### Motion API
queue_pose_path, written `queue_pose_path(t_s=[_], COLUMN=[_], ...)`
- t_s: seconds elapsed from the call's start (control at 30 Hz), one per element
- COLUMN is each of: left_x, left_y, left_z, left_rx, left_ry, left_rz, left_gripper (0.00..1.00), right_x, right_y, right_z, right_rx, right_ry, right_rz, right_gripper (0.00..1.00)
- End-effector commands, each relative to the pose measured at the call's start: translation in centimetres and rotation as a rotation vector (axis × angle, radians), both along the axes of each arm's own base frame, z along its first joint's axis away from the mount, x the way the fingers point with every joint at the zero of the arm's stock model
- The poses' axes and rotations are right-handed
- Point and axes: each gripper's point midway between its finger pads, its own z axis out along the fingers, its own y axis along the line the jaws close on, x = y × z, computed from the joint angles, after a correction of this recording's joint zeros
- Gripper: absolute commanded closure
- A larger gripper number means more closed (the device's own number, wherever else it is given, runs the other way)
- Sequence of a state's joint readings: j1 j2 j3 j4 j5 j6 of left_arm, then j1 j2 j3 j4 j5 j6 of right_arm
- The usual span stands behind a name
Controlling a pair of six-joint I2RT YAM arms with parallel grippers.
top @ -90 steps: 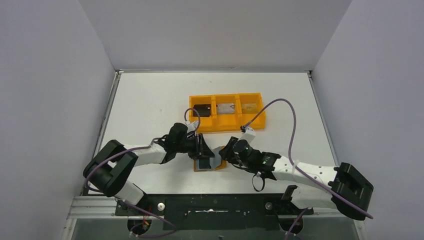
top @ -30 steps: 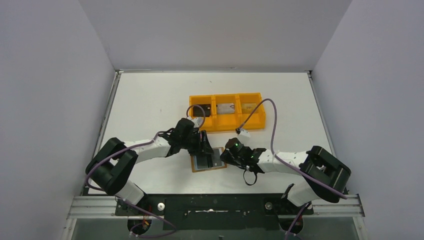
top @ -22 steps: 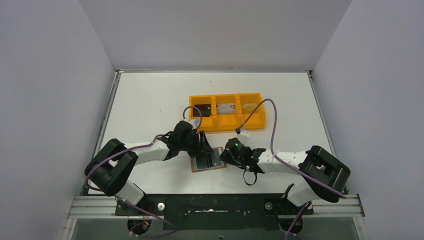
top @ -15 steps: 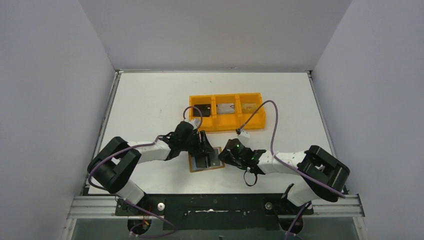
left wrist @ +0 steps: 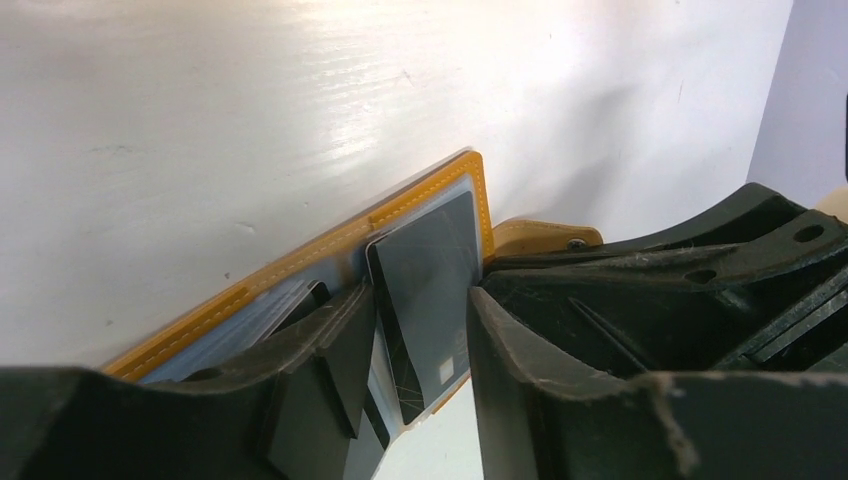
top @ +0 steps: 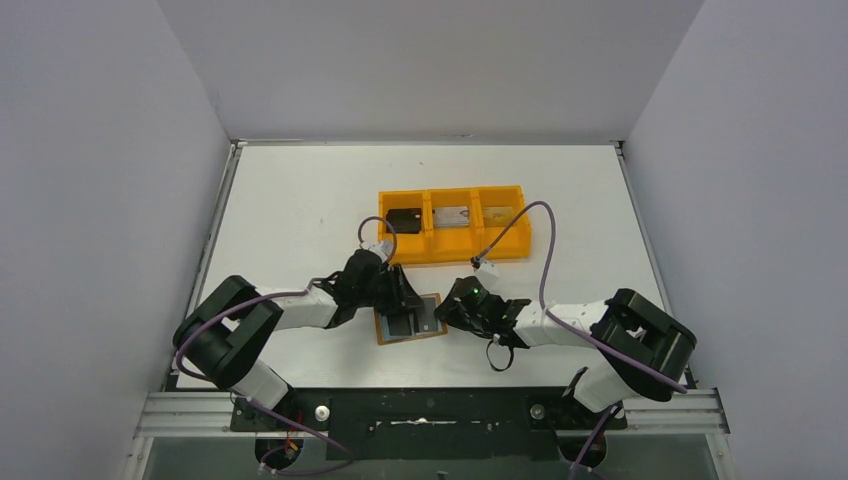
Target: Take the credit cards out of the card holder
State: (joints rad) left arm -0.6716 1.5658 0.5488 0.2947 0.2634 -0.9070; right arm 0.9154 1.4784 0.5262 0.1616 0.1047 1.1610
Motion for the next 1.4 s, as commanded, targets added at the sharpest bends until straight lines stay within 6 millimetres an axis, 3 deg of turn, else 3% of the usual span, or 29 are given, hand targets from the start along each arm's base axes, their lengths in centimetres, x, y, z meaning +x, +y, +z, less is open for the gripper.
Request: queue_pose_path(t_s=[0.0, 0.17, 0.47, 0.63, 1.0, 1.17, 1.37], left_x=[-2.7, -2.7, -2.8, -2.8, -2.7, -2.6, -2.7], left_y=[2.6, 2.0, 0.5, 0.2, 0.3, 0.4, 0.2], left_z=[-3.6, -2.2, 0.2, 0.8, 0.9, 1.1, 1.4], left_rx=[0.121, 0.079, -0.012, -0.027, -0.01, 0.005, 0.019], left_ry=[0.103, 0.08, 0.047, 0.043, 0.036, 0.031, 0.02], left_rz=[-0.004, -0.023, -0.085, -0.1, -0.109, -0.126, -0.188], left_gripper=[0.63, 0.76, 0.83, 0.85, 0.98, 1.0, 1.0], right_x=[-2.7, -2.6, -2.5, -2.5, -2.5, -2.0, -0.9], right_y=[-1.2, -1.3, -0.9, -0.7, -0.9, -1.0, -0.1], right_z=[-3.3, -3.4, -3.1, -3.2, -3.1, -2.0, 1.2], right_rx=[-0.078, -0.087, -0.074, -0.074, -0.087, -0.108, -0.09], right_ry=[0.12, 0.126, 0.12, 0.122, 0.119, 0.084, -0.007], right_rz=[0.046, 0.037, 0.042, 0.047, 0.04, 0.046, 0.088], right_gripper=[0.85, 0.88, 0.89, 0.89, 0.89, 0.89, 0.85])
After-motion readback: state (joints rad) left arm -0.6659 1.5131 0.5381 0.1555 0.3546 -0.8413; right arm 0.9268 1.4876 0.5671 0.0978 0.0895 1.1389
